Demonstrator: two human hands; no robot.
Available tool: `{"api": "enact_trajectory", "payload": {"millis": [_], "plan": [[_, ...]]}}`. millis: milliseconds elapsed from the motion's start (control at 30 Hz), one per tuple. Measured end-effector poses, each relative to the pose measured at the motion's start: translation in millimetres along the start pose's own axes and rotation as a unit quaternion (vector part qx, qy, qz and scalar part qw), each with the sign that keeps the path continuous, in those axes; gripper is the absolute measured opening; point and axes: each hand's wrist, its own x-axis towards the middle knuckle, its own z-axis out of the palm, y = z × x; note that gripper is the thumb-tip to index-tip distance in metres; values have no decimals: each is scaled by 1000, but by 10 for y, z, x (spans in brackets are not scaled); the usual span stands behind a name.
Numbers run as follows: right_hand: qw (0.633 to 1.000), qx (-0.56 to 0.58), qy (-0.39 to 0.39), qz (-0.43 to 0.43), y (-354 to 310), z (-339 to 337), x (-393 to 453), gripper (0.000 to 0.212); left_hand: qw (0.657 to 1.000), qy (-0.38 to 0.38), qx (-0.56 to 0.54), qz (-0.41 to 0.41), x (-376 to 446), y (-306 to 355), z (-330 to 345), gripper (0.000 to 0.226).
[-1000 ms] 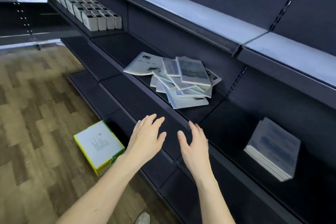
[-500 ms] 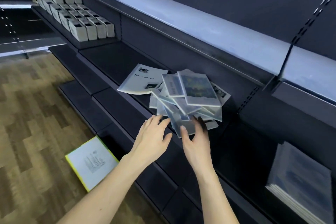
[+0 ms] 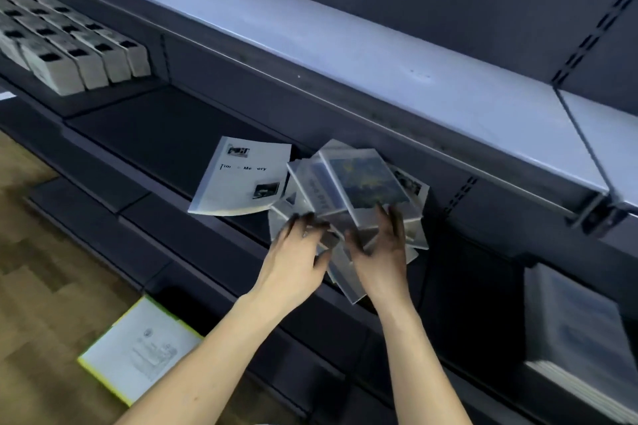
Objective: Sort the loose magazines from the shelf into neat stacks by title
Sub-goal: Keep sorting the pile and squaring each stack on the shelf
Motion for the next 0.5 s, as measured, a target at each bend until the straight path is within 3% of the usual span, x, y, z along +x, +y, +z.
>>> {"api": "enact_trajectory", "payload": {"millis": [100, 267, 367, 500], "plan": [[998, -68, 16, 7, -25, 101, 156, 71, 999, -6, -9, 33, 189, -141, -104, 43], [983, -176, 51, 7, -41, 246, 255, 46, 997, -29, -12, 68, 471, -405, -172, 47], [984, -146, 104, -4, -64, 244, 181, 37, 994, -48, 23, 96, 661, -530, -147, 47], [980, -95, 169, 56, -171, 101, 61, 34, 989, -73, 115, 53, 996, -623, -157, 60]]}}
